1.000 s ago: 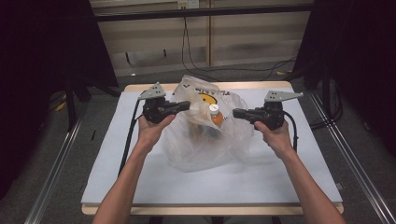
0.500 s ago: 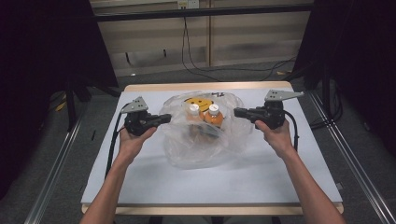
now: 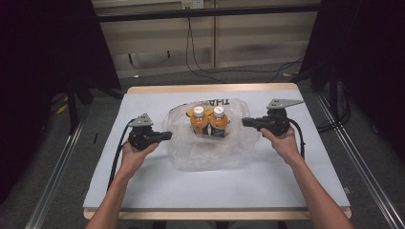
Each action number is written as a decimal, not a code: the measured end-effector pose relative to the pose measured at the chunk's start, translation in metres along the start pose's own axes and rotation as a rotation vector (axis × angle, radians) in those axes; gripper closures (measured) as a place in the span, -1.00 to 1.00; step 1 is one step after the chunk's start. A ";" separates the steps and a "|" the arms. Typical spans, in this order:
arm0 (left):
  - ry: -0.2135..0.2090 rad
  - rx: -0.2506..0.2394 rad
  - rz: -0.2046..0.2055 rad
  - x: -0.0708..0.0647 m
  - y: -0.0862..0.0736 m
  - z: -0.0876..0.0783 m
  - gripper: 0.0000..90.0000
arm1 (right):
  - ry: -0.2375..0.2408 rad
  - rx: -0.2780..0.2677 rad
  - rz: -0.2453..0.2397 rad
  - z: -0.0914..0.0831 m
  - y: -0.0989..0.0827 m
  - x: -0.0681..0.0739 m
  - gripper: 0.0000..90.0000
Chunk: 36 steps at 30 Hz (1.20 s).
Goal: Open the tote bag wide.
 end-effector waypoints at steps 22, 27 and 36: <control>0.023 0.210 -0.010 0.014 -0.054 0.023 1.00 | -0.106 0.264 0.036 0.021 -0.084 -0.037 1.00; 0.048 0.210 0.001 0.020 -0.055 0.021 1.00 | -0.133 0.280 0.018 0.019 -0.092 -0.044 1.00; 0.081 0.207 -0.013 0.036 -0.056 0.018 1.00 | -0.227 0.272 0.030 0.005 -0.093 -0.069 1.00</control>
Point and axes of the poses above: each handheld gripper's, and its own axes: z roughly forward along the jaws, y roughly out of its top, x roughly to its left, the point moved 10 cm from there along z, roughly forward along the jaws, and after that the axes turned 1 degree about y, right-handed, at the moved point
